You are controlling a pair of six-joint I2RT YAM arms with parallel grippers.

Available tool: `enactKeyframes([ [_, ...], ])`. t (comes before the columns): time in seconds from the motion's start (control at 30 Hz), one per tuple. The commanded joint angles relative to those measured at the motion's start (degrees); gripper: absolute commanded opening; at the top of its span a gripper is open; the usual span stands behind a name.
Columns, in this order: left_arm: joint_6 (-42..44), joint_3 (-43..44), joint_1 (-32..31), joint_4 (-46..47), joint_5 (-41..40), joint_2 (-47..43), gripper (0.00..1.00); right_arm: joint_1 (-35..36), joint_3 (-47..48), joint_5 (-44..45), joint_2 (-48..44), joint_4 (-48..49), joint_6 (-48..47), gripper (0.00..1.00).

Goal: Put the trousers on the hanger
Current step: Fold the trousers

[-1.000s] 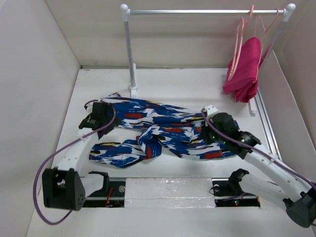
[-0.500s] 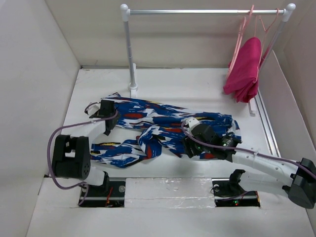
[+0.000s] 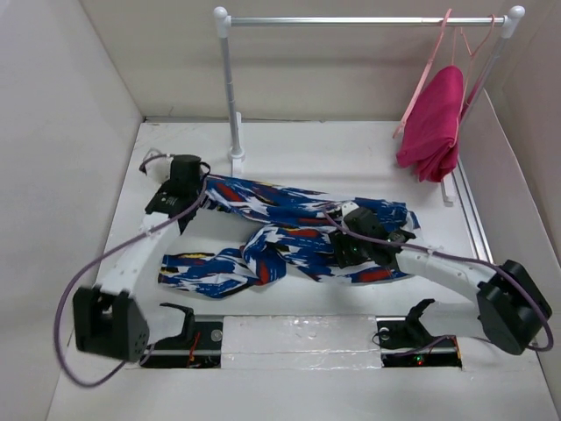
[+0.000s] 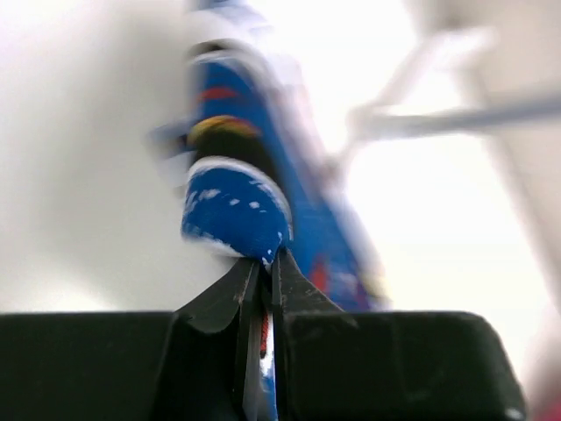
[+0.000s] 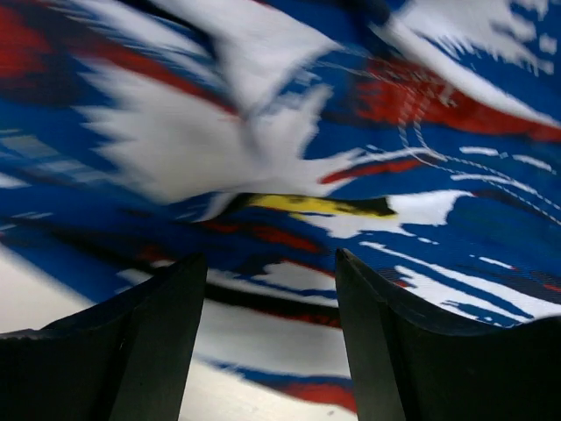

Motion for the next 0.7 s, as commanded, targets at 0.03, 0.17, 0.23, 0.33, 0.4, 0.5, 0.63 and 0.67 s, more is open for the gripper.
enactKeyframes([
  [0.03,8.5,11.1,-13.4,-6.0,-15.9,-8.9,0.0,-2.5,-1.3,-4.1,4.8,5.9,-1.7,0.66],
  [0.17,14.4,23.0,-25.1,-15.7,-29.7,-0.6,0.0,-3.1,-2.5,-6.9,5.5,7.0,-1.3,0.67],
  [0.23,14.8,23.3,-25.1,-19.0,-29.4,1.1,0.0,-3.1,-2.9,-7.1,4.8,7.1,-1.2,0.67],
  [0.33,22.0,16.3,-25.1,-13.8,-19.4,7.3,0.04,-3.6,-3.9,-7.0,2.2,6.3,-0.8,0.67],
  [0.4,22.3,12.5,-25.1,-12.3,-14.8,14.7,0.19,-3.6,-4.3,-7.0,1.1,5.6,-0.6,0.67],
  [0.5,20.2,14.5,-25.1,-13.3,-8.8,23.8,0.44,-4.1,-3.7,-8.0,-0.5,4.5,-1.0,0.67],
  [0.63,23.2,19.5,-26.3,-12.8,-5.9,21.3,0.67,-2.1,-1.7,-7.1,-1.9,2.3,-1.2,0.67],
  [0.67,22.9,20.2,-26.3,-12.9,-5.9,20.0,0.69,-1.6,-1.6,-6.8,-1.8,2.3,-1.2,0.67],
])
